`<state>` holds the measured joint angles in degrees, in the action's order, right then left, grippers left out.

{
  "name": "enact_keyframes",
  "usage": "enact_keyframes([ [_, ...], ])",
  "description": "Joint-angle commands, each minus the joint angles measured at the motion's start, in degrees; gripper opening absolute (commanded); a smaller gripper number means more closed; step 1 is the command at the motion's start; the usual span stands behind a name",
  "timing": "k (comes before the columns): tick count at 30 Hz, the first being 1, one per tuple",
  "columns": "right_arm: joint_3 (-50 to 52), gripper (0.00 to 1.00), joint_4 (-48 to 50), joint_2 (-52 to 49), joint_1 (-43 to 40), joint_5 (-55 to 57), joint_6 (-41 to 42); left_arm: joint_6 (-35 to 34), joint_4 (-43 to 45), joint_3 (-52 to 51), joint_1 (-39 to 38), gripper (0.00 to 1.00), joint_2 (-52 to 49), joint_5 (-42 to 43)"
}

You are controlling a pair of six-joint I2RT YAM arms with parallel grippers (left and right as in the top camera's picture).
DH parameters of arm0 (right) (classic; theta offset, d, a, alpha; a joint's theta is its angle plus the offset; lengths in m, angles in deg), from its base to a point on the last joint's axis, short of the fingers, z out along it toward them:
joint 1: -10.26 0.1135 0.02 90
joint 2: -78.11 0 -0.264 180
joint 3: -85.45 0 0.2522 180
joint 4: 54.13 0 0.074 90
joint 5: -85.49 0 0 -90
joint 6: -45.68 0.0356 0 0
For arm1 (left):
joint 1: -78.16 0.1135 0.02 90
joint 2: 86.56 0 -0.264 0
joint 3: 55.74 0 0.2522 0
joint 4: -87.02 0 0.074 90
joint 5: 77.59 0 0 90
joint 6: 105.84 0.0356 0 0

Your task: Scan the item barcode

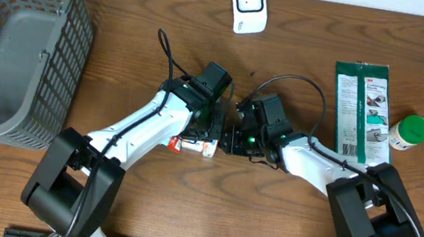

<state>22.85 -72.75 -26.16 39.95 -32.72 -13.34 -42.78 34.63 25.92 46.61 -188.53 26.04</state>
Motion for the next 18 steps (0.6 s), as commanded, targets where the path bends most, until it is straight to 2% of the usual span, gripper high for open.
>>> enact_keyframes([
  [1, 0.7, 0.34, -0.9, -1.2, 0.3, 4.4, -0.4, 0.8, -0.4, -0.3, 0.1, 0.09, 1.1, 0.7],
  [7, 0.6, 0.34, -1.1, -1.2, 0.3, 4.3, -0.4, 0.8, -0.4, -0.3, 0.1, 0.09, 1.1, 0.5],
  [11, 0.5, 0.29, -1.5, -1.0, 0.2, 3.1, 0.0, 0.8, -0.2, -0.3, 0.1, 0.09, 1.3, 0.2],
  [18, -0.1, 0.3, -6.4, 4.0, -1.0, 5.7, -0.2, 1.0, -0.2, -0.3, 0.1, 0.09, 2.9, -3.6],
])
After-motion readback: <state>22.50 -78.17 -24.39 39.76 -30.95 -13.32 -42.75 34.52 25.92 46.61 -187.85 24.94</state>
